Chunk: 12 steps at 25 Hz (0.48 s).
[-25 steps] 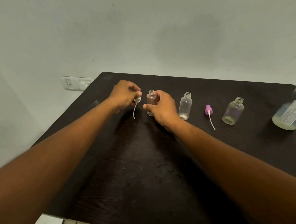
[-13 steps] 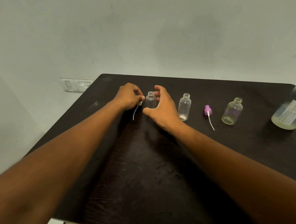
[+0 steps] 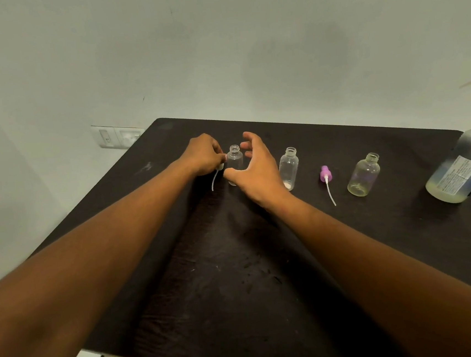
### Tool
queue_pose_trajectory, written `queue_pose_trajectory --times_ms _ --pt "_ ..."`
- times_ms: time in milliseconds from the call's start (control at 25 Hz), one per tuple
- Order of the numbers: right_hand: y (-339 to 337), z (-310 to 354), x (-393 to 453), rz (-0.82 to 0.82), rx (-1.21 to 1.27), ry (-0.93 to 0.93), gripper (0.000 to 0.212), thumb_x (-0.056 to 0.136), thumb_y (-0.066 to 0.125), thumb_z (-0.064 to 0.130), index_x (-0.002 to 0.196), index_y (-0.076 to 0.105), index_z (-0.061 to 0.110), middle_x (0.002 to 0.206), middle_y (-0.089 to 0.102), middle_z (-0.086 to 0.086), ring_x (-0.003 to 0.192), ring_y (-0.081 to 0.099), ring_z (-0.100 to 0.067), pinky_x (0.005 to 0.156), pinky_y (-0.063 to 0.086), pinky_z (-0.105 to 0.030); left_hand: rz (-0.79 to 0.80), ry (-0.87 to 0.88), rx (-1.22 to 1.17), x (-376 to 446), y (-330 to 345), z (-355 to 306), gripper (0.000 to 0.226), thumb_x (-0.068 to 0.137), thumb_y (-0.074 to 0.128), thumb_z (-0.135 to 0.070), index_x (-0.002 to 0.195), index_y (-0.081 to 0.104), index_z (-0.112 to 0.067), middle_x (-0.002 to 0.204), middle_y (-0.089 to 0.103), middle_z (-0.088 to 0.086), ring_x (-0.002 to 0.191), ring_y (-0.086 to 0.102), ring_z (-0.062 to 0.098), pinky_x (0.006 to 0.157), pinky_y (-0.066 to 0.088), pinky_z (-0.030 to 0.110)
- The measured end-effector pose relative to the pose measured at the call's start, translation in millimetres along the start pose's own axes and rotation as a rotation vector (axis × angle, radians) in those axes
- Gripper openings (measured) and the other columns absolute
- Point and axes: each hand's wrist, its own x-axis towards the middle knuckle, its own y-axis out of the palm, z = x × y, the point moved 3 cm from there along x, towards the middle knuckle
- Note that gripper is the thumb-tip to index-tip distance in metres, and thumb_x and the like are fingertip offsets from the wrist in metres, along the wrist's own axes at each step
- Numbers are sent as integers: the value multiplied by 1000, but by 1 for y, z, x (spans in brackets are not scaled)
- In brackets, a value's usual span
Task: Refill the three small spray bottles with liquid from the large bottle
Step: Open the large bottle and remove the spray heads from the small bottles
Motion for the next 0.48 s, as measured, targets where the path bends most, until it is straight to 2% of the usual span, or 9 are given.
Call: queue_pose_trajectory --times_ms 240,400,480 --pt "-2 1 -4 -2 -5 0 92 77 81 23 155 32 23 145 49 2 132 48 -13 102 44 -28 -4 -5 11 1 1 2 23 97 68 -23 111 75 -7 109 74 12 95 70 21 91 59 40" --pt "-6 6 -6 -27 -12 -8 91 80 79 28 157 31 20 149 48 1 137 46 -16 112 44 -37 -66 11 22 -3 -1 5 31 95 70 -29 117 72 -7 116 72 12 100 66 21 87 53 33" --pt "-10 12 -10 -19 -29 -18 90 83 76 29 159 28 19 155 44 1 141 43 -16 115 41 -37 -89 28 37 -9 -3 7 41 94 70 -34 126 67 -7 124 70 13 110 66 25 93 52 35"
